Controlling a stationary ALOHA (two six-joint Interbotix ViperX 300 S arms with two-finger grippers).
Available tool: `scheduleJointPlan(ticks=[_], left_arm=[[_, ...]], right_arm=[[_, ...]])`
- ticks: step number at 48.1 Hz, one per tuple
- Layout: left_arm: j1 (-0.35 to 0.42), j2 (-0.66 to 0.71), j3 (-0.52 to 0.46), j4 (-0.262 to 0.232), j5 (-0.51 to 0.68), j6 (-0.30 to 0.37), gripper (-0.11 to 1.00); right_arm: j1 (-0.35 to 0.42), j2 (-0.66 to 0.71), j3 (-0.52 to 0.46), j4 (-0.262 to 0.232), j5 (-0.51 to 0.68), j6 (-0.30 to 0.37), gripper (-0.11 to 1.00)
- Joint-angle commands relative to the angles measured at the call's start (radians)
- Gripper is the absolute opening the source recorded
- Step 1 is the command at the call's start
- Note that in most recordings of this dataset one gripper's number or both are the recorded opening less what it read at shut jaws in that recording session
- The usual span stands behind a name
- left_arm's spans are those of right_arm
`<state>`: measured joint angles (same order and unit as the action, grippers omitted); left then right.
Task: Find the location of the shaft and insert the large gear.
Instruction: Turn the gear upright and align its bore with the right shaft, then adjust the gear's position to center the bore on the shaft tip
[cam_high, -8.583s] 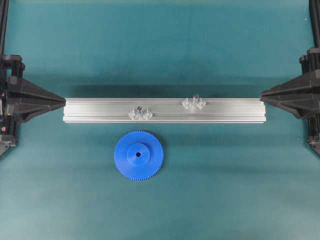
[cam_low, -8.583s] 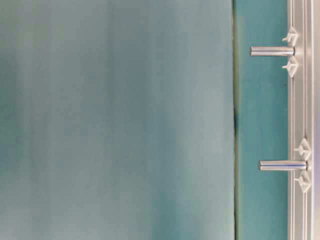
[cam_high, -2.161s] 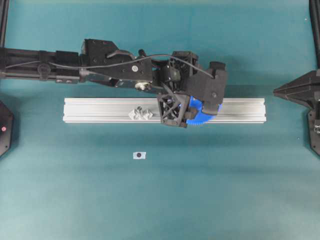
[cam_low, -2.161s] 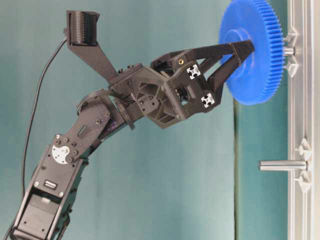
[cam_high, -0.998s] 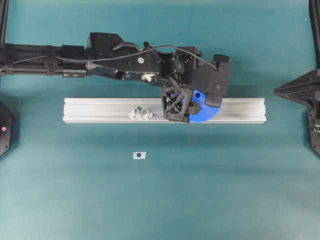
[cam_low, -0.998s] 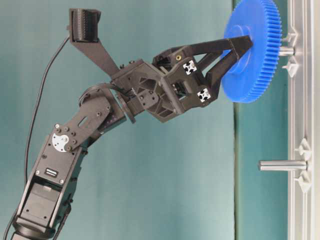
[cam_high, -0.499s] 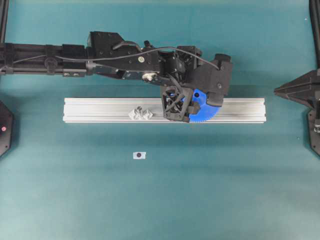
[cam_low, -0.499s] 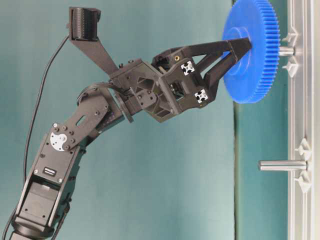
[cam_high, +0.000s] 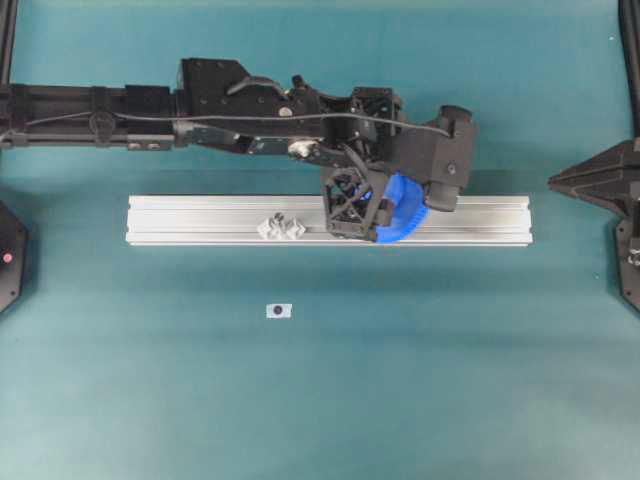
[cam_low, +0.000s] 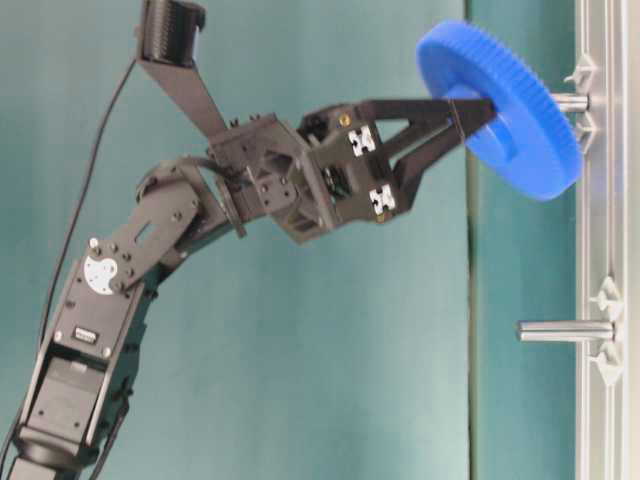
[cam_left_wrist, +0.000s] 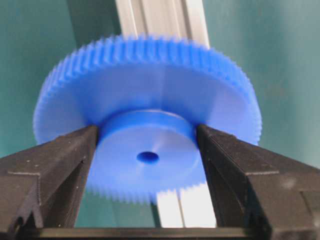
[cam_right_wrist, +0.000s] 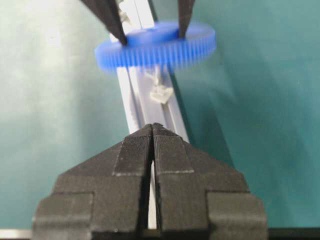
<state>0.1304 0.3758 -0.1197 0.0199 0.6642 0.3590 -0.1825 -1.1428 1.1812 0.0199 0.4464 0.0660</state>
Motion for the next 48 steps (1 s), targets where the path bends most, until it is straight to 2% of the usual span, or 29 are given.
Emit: scheduleJointPlan(ticks=[1,17,38,48], left_arm=[[0.006,-0.011,-0.041,0.006,0.018,-0.002,0.76],[-0.009,0.034,-0.094,0.006,0.028,-0.002,0.76],[-0.008,0.028,-0.101,0.006,0.095,0.002,0.76],[-0.008,0.037,-0.133,0.006,0.098,0.002,0.84]], right_arm=[[-0.002,0.006,-0.008,-0.002,-0.006,0.008,0.03],[-0.002,0.008,-0.008,-0.002,-0.006,0.008,0.03],[-0.003,0.008,-0.006,-0.002,-0.008,0.011,0.03],[-0.002,0.008,-0.005,-0.002,-0.008,0.011,0.03]])
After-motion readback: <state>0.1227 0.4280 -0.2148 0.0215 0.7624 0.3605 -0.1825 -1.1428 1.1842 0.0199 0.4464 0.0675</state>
